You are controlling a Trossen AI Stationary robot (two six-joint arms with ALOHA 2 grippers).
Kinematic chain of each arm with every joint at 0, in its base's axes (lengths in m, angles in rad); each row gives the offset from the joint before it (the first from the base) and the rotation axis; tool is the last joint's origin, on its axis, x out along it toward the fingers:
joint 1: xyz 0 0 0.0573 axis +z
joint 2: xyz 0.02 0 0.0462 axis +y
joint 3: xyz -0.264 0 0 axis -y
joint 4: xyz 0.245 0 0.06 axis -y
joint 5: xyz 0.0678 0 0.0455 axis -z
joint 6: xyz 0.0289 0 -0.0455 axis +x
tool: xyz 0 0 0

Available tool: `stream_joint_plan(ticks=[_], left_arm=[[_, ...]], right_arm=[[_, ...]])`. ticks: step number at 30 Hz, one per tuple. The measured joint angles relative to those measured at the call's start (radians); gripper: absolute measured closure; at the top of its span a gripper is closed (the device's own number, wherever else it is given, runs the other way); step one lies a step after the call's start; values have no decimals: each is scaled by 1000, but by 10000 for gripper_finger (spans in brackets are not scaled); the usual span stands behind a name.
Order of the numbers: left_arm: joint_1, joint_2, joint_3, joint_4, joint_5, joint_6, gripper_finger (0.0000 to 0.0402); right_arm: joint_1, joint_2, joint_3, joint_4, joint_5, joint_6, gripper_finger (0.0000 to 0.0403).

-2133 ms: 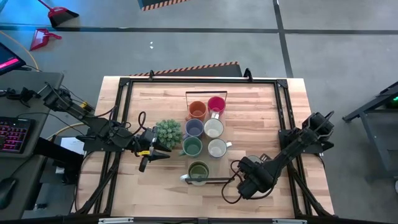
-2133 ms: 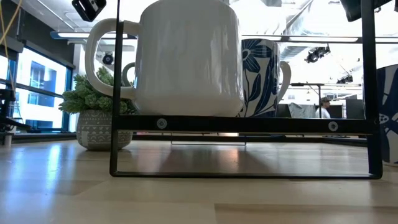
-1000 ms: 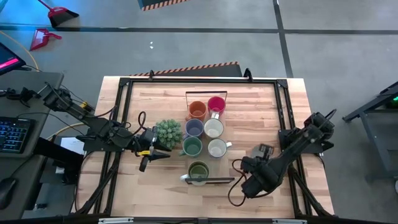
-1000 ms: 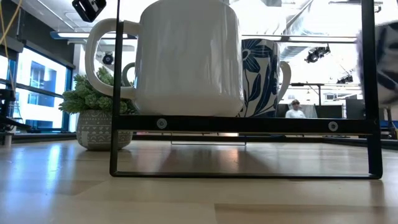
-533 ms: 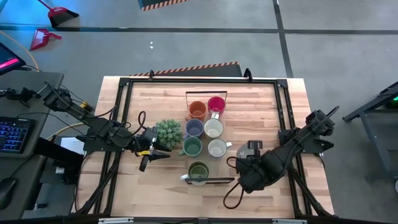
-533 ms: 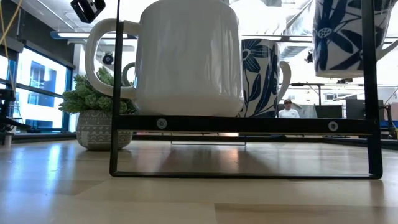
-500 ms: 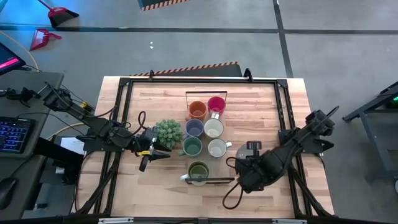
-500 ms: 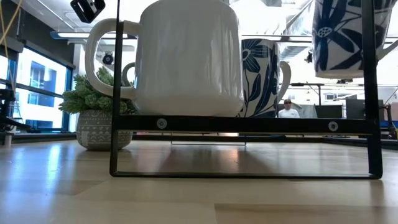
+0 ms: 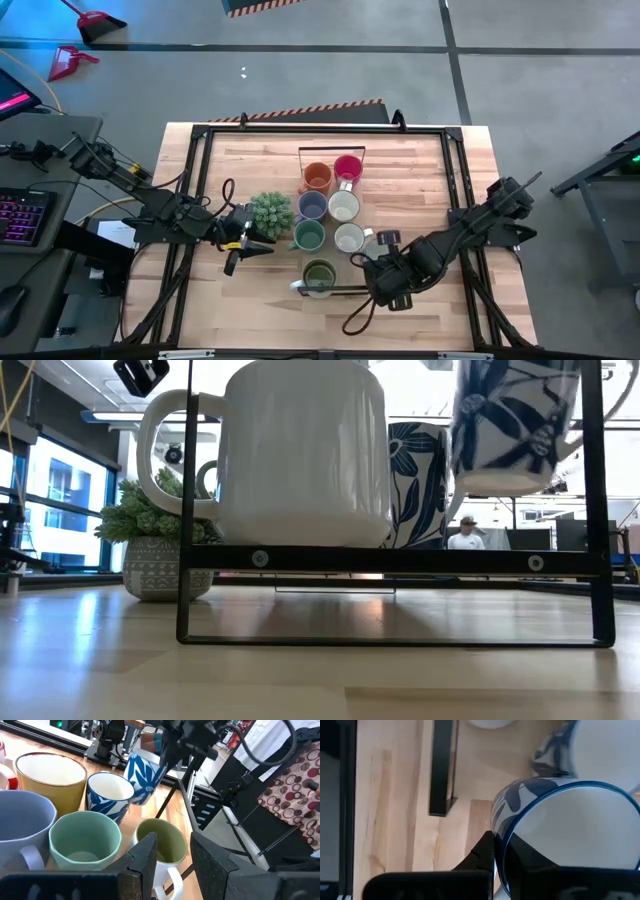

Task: Place coffee mugs
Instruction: Put the blue mug on the shelf

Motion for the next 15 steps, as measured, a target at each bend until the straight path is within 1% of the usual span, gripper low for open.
stream_joint_plan(ticks=[7, 15], left_arm=[[0, 0, 0, 0, -1, 1, 296], [0, 0, 0, 0, -3, 1, 296]], right_arm=[[0, 62, 0, 36, -59, -46, 403], [0, 106, 0, 92, -84, -91, 403]])
